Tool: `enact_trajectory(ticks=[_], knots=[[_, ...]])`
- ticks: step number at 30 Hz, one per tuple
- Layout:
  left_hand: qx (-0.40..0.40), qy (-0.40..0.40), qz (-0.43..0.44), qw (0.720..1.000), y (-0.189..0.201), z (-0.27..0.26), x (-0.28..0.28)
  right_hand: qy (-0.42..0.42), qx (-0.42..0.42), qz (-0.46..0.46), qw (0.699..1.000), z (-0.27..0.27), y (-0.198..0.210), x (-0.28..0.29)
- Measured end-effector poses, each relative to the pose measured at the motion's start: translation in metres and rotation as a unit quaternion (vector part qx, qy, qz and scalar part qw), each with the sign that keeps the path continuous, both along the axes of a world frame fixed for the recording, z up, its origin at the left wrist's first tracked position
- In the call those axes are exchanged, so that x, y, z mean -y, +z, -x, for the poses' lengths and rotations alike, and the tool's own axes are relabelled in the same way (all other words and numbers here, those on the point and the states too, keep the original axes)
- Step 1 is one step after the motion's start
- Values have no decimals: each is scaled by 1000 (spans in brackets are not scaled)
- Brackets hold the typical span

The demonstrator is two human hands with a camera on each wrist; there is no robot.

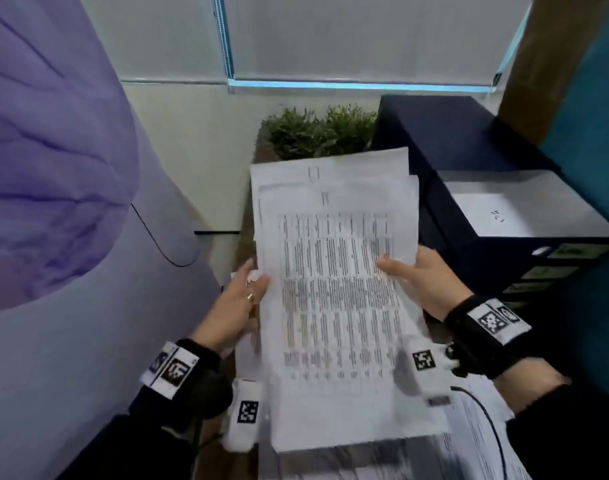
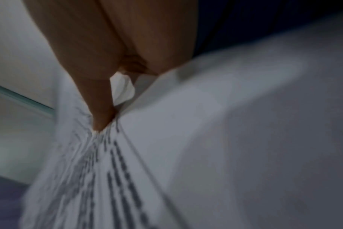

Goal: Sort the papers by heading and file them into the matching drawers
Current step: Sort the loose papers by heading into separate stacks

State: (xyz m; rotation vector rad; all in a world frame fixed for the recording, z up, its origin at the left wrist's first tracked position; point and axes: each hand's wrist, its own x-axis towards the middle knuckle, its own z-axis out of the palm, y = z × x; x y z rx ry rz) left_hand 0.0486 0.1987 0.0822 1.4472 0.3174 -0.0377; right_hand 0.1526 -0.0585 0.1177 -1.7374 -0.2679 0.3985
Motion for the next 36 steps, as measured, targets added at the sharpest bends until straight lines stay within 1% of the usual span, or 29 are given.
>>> enact_trajectory(ticks=[1,2,4,5,7,8,9,12,13,14,15,16,17,18,19,20,21,22,23,24,25,26,27,29,30,32,34,36], knots=[[-61,-21,-21,998,-17,5,7,-2,-20,17,1000,3,-12,21],[-110,-39,-60,991,-34,10,12,1,-44,29,999,7,-22,43],[-179,-80,-134,971,-66,23,22,-10,-100,49,994,16,-46,85],[-205,-113,-154,960,-80,29,27,-23,-129,61,989,20,-57,105],[-251,-203,-225,919,-101,42,36,-39,-181,89,979,32,-79,137],[-262,-247,-268,894,-108,45,40,-40,-200,104,973,37,-89,149],[-267,-274,-295,875,-112,47,45,-42,-212,125,968,41,-100,158],[-273,-295,-340,850,-107,44,57,-54,-207,169,962,51,-124,162],[-261,-291,-372,842,-107,41,57,-51,-202,181,961,51,-130,160],[-249,-278,-395,840,-105,38,57,-37,-195,195,960,51,-137,158],[-232,-250,-412,845,-103,35,55,-18,-189,208,960,51,-145,157],[-217,-208,-419,857,-103,32,51,-4,-183,219,958,50,-151,155],[-200,-149,-411,877,-105,30,46,4,-181,227,957,49,-153,154],[-186,-72,-386,900,-105,28,41,5,-182,226,957,48,-155,153],[-169,19,-340,925,-107,28,36,0,-183,222,958,48,-158,154],[-164,101,-265,945,-108,29,34,-4,-184,219,958,47,-159,153],[-167,156,-180,957,-111,32,34,-11,-186,214,959,48,-157,151],[-180,178,-96,963,-117,36,35,-16,-189,208,959,49,-158,151],[-203,164,-35,965,-123,41,37,-17,-190,204,960,49,-159,151],[-228,128,-2,965,-126,46,42,-20,-193,198,961,49,-160,151],[-240,92,-9,966,-128,50,48,-25,-197,189,962,50,-160,151],[-237,80,-41,967,-128,52,52,-30,-200,181,962,50,-161,151],[-218,89,-69,970,-128,52,53,-33,-200,170,964,51,-162,151],[-150,135,-96,975,-116,48,50,-40,-202,159,965,53,-162,152],[-116,155,-90,977,-107,46,47,-41,-205,155,966,55,-161,152],[-67,196,-42,977,-94,44,34,-42,-206,145,967,59,-159,151],[-47,213,26,976,-80,43,23,-31,-207,127,970,64,-151,148],[-32,216,43,975,-65,38,13,-7,-214,85,973,67,-133,141]])
